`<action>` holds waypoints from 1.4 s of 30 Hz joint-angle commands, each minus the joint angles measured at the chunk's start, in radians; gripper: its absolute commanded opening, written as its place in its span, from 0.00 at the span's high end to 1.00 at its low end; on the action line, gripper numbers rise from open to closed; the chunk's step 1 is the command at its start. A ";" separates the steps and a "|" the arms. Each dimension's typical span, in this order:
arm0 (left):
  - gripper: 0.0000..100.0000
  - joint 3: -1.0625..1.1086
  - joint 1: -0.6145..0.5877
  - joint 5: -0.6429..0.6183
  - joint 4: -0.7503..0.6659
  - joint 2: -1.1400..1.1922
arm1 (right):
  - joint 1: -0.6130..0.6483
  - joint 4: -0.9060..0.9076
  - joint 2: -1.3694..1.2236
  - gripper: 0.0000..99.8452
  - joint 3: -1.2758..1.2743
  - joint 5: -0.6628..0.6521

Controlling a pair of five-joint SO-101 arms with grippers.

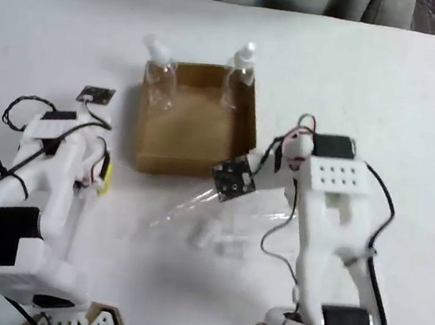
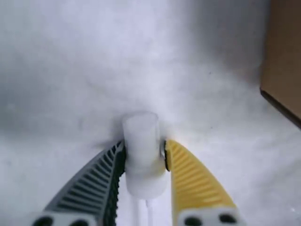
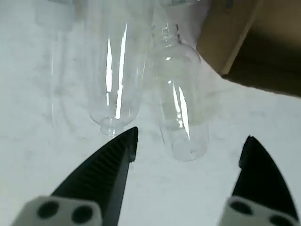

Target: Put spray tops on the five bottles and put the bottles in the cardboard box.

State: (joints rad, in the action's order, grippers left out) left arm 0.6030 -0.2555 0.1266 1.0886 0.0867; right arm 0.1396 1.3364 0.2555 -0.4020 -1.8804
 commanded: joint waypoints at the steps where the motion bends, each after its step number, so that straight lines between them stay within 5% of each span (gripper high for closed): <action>1: 0.98 -0.040 -0.001 0.014 0.009 -0.001 | 0.015 0.004 -0.120 0.71 0.115 -0.026; 17: 0.98 -0.041 -0.001 0.014 0.009 -0.001 | 0.005 -0.067 -0.437 0.71 0.183 -0.020; 26: 0.98 -0.046 -0.002 0.014 0.009 -0.001 | -0.054 -0.096 -0.466 0.99 0.190 -0.020; 33: 0.98 -0.046 -0.002 0.014 0.009 -0.001 | -0.182 -0.042 -0.303 0.98 0.189 -0.006; 37: 0.98 -0.046 -0.001 0.014 0.009 -0.001 | -0.277 -0.039 -0.203 0.98 0.189 0.187; 42: 0.98 -0.046 0.001 0.014 0.009 -0.001 | -0.433 -0.035 -0.151 0.98 0.184 0.626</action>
State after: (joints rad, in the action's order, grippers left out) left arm 0.5999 -0.2555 0.1266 1.0902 0.0867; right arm -0.1718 1.2919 0.0299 -0.2516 -1.5934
